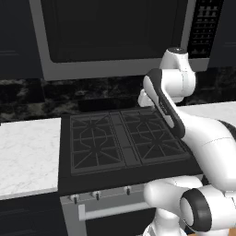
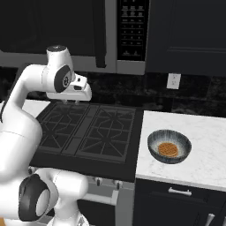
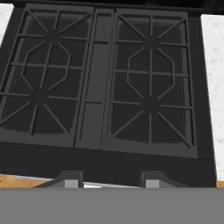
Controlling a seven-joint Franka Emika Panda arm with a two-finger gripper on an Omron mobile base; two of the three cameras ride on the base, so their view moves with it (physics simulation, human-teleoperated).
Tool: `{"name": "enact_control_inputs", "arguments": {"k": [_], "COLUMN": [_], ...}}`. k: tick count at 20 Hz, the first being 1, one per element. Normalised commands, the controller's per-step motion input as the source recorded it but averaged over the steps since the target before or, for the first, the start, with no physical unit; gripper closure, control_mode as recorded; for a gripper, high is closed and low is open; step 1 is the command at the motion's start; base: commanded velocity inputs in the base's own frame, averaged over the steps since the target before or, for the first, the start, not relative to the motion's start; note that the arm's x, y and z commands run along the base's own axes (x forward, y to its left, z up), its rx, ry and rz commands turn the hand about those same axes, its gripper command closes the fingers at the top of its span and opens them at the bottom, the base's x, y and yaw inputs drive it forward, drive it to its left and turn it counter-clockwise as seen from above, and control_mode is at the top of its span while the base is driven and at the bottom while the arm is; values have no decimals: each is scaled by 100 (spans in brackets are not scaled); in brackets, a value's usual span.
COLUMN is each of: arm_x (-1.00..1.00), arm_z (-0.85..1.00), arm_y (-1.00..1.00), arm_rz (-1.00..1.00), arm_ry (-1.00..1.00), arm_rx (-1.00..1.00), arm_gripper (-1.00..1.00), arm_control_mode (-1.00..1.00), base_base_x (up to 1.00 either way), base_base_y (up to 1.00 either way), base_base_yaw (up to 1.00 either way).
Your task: Open the microwave, place the bowl with waffle inside the microwave, then close the microwave door and turn it on.
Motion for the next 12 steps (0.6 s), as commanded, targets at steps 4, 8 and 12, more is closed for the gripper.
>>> {"name": "enact_control_inputs", "arguments": {"k": [4,8,12], "arm_x": [-32,-77,-56], "arm_z": [6,54,89], "arm_y": [0,-13,-4], "arm_rz": [0,9,9], "arm_ry": [-11,-42,-51], "arm_rx": [0,0,0], "arm_gripper": [-100,-100,-100], "arm_control_mode": [-100,-100,-100], "base_base_x": [0,0,0], "base_base_y": [0,0,0], "base_base_yaw": [0,0,0]}}
